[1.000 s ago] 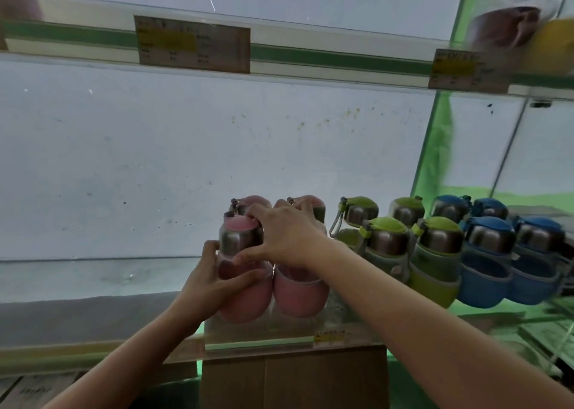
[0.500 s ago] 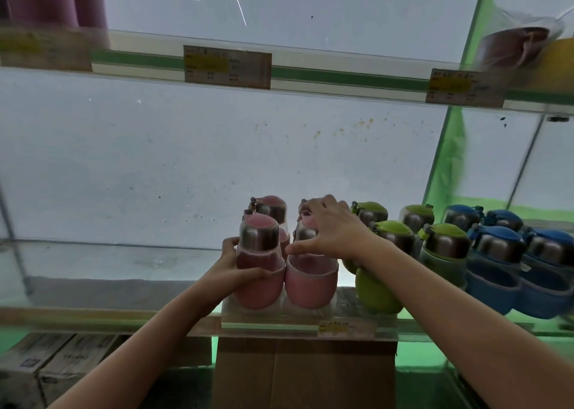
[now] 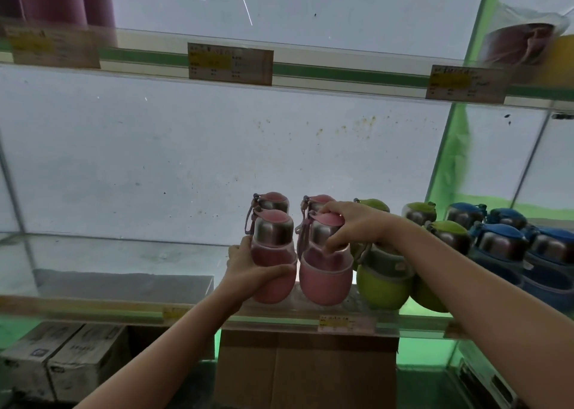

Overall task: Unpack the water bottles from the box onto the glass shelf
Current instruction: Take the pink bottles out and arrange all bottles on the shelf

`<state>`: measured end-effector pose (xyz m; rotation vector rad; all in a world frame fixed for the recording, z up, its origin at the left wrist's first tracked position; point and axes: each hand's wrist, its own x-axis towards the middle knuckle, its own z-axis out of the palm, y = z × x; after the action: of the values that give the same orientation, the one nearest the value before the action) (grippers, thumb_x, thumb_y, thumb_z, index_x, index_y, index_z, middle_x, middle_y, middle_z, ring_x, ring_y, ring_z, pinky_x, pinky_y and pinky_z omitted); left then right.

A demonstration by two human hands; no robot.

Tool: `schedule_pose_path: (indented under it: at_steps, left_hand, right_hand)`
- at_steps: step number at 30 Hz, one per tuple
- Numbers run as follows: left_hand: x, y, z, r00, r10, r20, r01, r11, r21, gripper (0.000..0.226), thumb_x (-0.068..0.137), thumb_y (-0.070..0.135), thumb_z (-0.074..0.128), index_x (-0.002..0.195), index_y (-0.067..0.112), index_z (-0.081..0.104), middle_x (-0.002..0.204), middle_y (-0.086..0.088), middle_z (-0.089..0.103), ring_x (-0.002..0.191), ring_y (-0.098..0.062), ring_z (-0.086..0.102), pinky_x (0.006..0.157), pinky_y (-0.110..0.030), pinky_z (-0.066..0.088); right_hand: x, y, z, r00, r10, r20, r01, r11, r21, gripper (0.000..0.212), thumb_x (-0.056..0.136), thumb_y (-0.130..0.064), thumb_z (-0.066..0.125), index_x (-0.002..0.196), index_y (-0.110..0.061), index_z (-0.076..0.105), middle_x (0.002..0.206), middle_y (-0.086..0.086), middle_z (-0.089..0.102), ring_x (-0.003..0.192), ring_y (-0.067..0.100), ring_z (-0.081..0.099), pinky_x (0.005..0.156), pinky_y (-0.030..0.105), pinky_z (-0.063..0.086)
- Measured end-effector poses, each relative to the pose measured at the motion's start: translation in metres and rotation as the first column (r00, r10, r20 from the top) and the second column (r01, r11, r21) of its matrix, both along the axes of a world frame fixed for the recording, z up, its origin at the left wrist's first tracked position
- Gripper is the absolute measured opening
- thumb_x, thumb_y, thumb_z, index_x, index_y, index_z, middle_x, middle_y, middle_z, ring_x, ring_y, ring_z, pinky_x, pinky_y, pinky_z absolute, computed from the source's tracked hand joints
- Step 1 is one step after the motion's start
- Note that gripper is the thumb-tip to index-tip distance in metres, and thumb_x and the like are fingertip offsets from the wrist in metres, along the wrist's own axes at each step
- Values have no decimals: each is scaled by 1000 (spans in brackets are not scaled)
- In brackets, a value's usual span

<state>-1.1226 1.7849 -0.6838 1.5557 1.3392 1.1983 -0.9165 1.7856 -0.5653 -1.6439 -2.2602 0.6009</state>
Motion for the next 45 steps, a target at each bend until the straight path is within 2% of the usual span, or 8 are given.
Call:
schedule_pose_path:
  at_steps: [2, 8, 13, 17, 24, 33, 39, 45]
  left_hand:
    - [9, 0, -4, 998, 53, -35, -52, 998, 23, 93, 38, 54, 85, 117, 32, 41, 118, -2, 50, 105, -21, 56, 89, -43, 54]
    - [20, -5, -1, 997, 69, -30, -66, 992, 111, 80, 56, 30, 88, 114, 21, 34, 115, -2, 47, 104, -18, 55, 80, -28, 48]
    - [12, -8, 4, 1000, -4, -19, 5, 998, 66, 86, 61, 29, 86, 116, 24, 20, 112, 6, 44, 103, -17, 54, 85, -30, 48]
    - [2, -11, 4, 999, -7, 53, 4, 999, 53, 83, 66, 16, 83, 117, 22, 18, 112, 2, 50, 96, -13, 56, 80, -25, 50]
    - [-4, -13, 4, 999, 53, 13, -53, 997, 51, 91, 58, 24, 88, 115, 31, 17, 132, -14, 53, 110, -27, 59, 98, -50, 49]
    - [-6, -13, 10, 998, 21, -61, -19, 999, 38, 100, 59, 25, 87, 129, 25, 15, 133, -11, 51, 105, -22, 57, 98, -45, 48]
    - [-10, -13, 15, 997, -76, -19, 74, 995, -64, 119, 66, 17, 83, 148, 19, -4, 107, 11, 49, 91, -11, 56, 90, -31, 47]
    - [-13, -7, 8, 998, -66, -4, 65, 991, -121, 121, 63, 22, 85, 146, 13, -2, 94, 16, 54, 100, -15, 55, 95, -34, 47]
  right_hand:
    - [5, 1, 6, 998, 26, 51, -25, 1000, -19, 61, 70, -11, 79, 121, -28, 50, 95, -10, 57, 83, 4, 56, 64, 16, 43]
    - [8, -1, 13, 978, 42, 203, -37, 999, -29, 77, 72, -13, 78, 136, -28, 39, 103, -9, 45, 94, 12, 48, 77, 23, 41]
    - [1, 3, 13, 943, 45, 330, -59, 998, 34, 75, 73, -36, 77, 136, -28, 38, 113, -1, 43, 102, 17, 46, 87, 28, 40]
    - [1, 6, 9, 949, 57, 310, -87, 993, 84, 69, 75, -32, 76, 134, -25, 42, 108, -4, 44, 101, 15, 45, 82, 28, 36]
    - [3, 8, 10, 944, 81, 320, -107, 992, 63, 69, 75, -31, 77, 134, -29, 40, 106, -4, 42, 99, 16, 45, 81, 28, 36]
    - [-2, 4, 15, 919, 86, 385, -101, 995, 19, 71, 78, -36, 73, 138, -25, 36, 108, -6, 40, 99, 14, 44, 78, 24, 37]
    - [-25, 18, 41, 964, 119, 238, -125, 992, 10, 52, 93, -35, 53, 138, -12, 43, 137, 3, 50, 114, 17, 49, 94, 28, 40]
    - [-60, 61, 30, 949, 137, 285, -171, 980, 99, 61, 87, -33, 61, 141, -20, 37, 145, 3, 41, 131, 20, 41, 106, 33, 37]
